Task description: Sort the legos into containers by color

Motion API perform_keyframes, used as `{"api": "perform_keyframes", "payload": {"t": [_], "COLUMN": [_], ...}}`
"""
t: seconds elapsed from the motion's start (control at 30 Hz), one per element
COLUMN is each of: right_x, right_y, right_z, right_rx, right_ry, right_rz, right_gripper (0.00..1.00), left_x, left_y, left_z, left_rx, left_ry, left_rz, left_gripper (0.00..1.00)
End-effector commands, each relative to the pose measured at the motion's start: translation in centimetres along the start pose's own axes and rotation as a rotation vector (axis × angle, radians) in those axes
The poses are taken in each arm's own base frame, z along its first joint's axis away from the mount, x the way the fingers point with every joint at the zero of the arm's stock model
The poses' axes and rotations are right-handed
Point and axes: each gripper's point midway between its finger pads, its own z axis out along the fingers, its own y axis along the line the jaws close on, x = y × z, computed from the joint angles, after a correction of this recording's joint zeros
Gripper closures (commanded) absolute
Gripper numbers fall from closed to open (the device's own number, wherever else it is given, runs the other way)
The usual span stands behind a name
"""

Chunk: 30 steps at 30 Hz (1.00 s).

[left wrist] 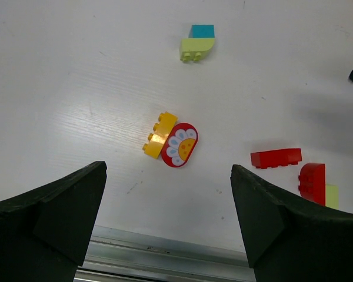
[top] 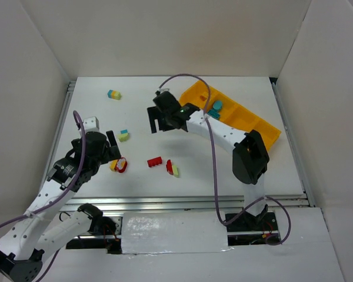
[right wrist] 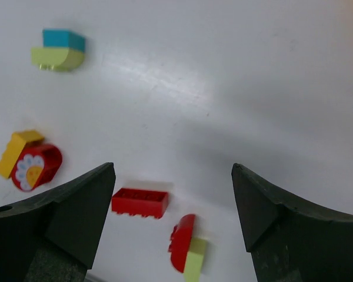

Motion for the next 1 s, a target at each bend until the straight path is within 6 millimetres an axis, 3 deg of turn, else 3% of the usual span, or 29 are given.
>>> {"api": "perform_keyframes", "payload": {"t": [0.0, 0.1, 0.13, 0.17, 0.4, 0.7, 0.97], "right_x": [1.2, 3.8, 4.5, 5.5, 10.8, 14.1, 15.5], "right_y": [1.9, 4.2, 4.5, 5.6, 6.6, 6.3, 7.0], "right_z": [-1.0, -1.3, -1.3, -1.6, -0.1, 1.8, 3.1], "right_rx": [0.001, -0.022, -0.004, -0.009, 0.047, 0.074, 0.049], "right_ry": [-0.009, 0.021, 0.028, 0.039, 0.116, 0.19, 0.223], "right_rz": [-0.003, -0.035, -0.019, -0.029, -0.064, -0.092, -0.106], "right_gripper": [0.13, 0.1, 0.02, 0.0, 0.0, 0.0, 0.05], "left_x": [-2.0, -2.2, -2.3, -2.4, -2.2, -2.1, -2.1], "left_y": [0.9, 0.8, 0.7, 0.6, 0.1, -0.1, -0.4], "left_z": [-0.9, -1.3, -1.4, -1.5, -1.4, -1.3, -1.3], "left_rx": [-0.048, -0.023, -0.011, 0.001, 0.019, 0.031, 0.044], "left_ry": [-0.067, -0.087, -0.095, -0.102, -0.083, -0.077, -0.075], "left_rz": [-0.064, -0.077, -0.076, -0.08, -0.064, -0.056, -0.052], "left_gripper": [0.0, 0.0, 0.01, 0.0, 0.01, 0.0, 0.01]}}
